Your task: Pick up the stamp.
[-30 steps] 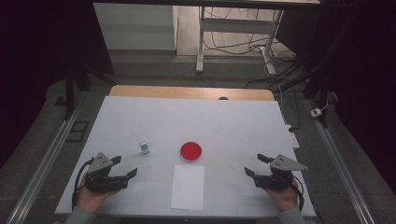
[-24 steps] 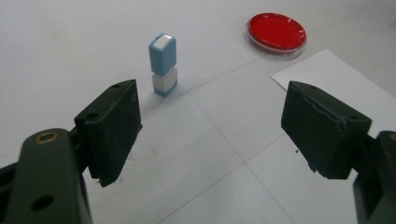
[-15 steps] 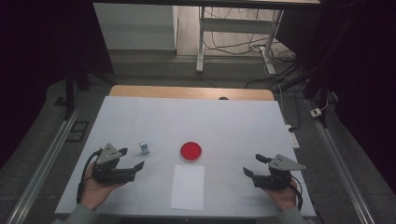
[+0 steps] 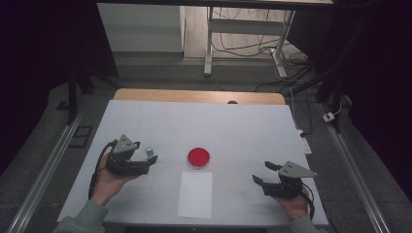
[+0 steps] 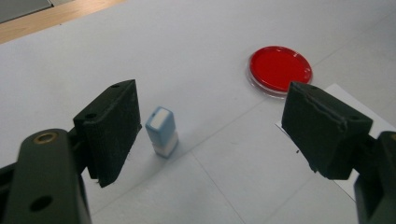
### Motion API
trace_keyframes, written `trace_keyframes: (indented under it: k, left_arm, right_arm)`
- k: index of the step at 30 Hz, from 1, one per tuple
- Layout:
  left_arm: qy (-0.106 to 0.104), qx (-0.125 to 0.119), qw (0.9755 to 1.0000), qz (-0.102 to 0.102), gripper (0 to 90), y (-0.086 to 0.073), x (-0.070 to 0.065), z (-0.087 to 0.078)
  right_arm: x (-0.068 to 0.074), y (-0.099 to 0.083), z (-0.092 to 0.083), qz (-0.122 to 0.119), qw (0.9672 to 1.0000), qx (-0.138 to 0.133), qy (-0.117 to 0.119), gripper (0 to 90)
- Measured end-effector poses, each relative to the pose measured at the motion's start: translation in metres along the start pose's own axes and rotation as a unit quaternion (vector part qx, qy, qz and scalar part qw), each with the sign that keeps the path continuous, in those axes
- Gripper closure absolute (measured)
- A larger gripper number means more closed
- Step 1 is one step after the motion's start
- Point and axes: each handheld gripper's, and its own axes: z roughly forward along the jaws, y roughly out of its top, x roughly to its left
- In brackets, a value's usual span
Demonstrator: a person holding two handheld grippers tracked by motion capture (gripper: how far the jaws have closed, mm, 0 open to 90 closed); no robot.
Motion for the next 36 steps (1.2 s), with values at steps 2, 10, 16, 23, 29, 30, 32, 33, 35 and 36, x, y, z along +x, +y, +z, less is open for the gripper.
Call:
trace_keyframes:
  k: [2, 10, 16, 23, 29, 30, 32, 33, 35, 36]
  left_arm:
    - [-0.007, 0.003, 0.9998, -0.016, 20.0, 0.005, 0.010, 0.007]
    - [-0.005, 0.037, 0.9992, -0.013, 21.5, 0.018, 0.025, 0.030]
    - [0.005, 0.056, 0.9984, -0.003, 22.5, 0.022, 0.030, 0.039]
    - [-0.004, 0.079, 0.9967, 0.019, 24.2, 0.016, 0.031, 0.048]
    - [-0.005, 0.089, 0.9954, 0.034, 31.1, 0.011, 0.033, 0.050]
    - [-0.007, 0.092, 0.9951, 0.036, 32.4, 0.010, 0.035, 0.051]
    - [-0.012, 0.093, 0.9949, 0.036, 35.3, 0.008, 0.037, 0.052]
    - [-0.012, 0.093, 0.9949, 0.036, 36.7, 0.008, 0.037, 0.052]
    - [-0.017, 0.098, 0.9944, 0.037, 38.9, 0.007, 0.038, 0.054]
    - [-0.021, 0.102, 0.9939, 0.038, 39.8, 0.006, 0.039, 0.055]
  right_arm:
    - [0.000, 0.000, 0.000, 0.000, 1.0000, 0.000, -0.001, 27.8]
    - [-0.001, 0.000, -0.001, -0.001, 1.0000, 0.002, -0.005, 28.1]
    - [-0.001, -0.001, -0.001, -0.002, 1.0000, 0.006, -0.005, 28.2]
    - [-0.001, -0.001, 0.000, -0.003, 0.9999, 0.007, -0.007, 28.4]
    - [0.000, -0.002, 0.001, -0.004, 0.9999, 0.011, -0.006, 28.7]
    - [0.000, -0.002, 0.001, -0.004, 0.9999, 0.011, -0.006, 28.7]
    - [0.000, -0.002, 0.001, -0.004, 0.9999, 0.011, -0.006, 28.8]
    - [0.000, -0.002, 0.001, -0.003, 0.9999, 0.010, -0.006, 28.8]
    - [-0.001, -0.003, 0.001, -0.003, 0.9999, 0.011, -0.008, 28.8]
    - [-0.001, -0.003, 0.001, -0.003, 0.9999, 0.012, -0.009, 28.8]
